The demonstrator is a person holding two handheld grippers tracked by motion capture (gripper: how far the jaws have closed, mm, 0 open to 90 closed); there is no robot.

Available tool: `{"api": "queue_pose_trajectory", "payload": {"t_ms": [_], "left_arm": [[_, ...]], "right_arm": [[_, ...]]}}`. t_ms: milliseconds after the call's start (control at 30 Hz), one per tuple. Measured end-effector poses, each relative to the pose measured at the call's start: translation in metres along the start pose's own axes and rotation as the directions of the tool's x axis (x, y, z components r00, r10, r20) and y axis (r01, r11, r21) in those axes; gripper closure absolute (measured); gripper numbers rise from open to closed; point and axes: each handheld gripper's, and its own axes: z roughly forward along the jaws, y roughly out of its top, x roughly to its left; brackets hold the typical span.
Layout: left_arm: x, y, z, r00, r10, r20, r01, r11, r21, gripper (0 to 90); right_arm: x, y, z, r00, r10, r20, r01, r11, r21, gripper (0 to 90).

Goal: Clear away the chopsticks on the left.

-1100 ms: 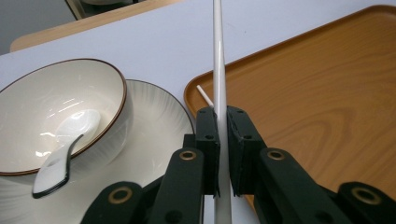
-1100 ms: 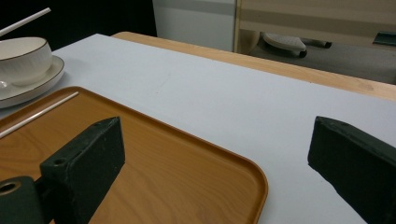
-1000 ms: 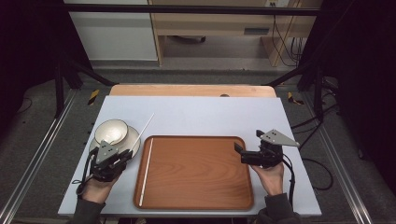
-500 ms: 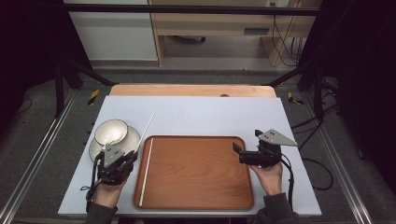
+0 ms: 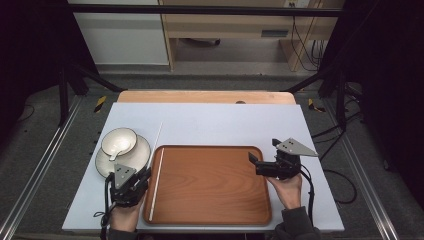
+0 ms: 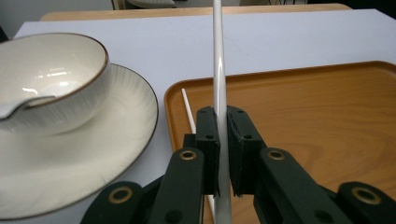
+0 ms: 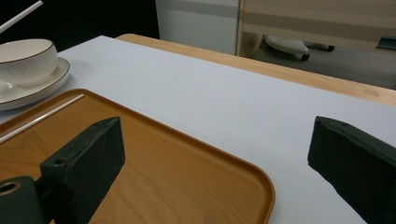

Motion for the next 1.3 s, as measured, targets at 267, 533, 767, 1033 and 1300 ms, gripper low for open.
{"api": "queue_pose_trajectory", "payload": {"t_ms": [267, 533, 767, 1033, 1300], "left_arm": [[-0.018, -0.021, 0.013, 0.9991, -0.034, 0.027, 0.033, 0.9990, 0.030, 83.5], [-0.020, -0.038, 0.022, 0.9980, -0.057, 0.027, 0.054, 0.9933, 0.102, 83.6], [-0.022, -0.045, 0.027, 0.9984, -0.057, -0.007, 0.057, 0.9881, 0.143, 83.6], [-0.022, -0.048, 0.034, 0.9990, -0.035, -0.028, 0.040, 0.9809, 0.190, 83.5], [-0.022, -0.049, 0.039, 0.9990, -0.025, -0.038, 0.033, 0.9759, 0.216, 83.5]], "right_arm": [[0.002, 0.001, 0.000, 0.9999, -0.007, -0.008, 0.007, 1.000, -0.007, 4.2], [0.003, 0.000, 0.002, 0.9999, -0.010, -0.010, 0.010, 1.000, 0.003, 4.2], [0.003, 0.000, 0.003, 0.9999, -0.013, -0.011, 0.013, 1.000, 0.007, 4.2], [0.004, 0.000, 0.003, 0.9999, -0.012, -0.009, 0.013, 1.000, 0.011, 4.2], [0.003, 0.000, 0.003, 0.9999, -0.012, -0.009, 0.012, 1.000, 0.010, 4.2]]}}
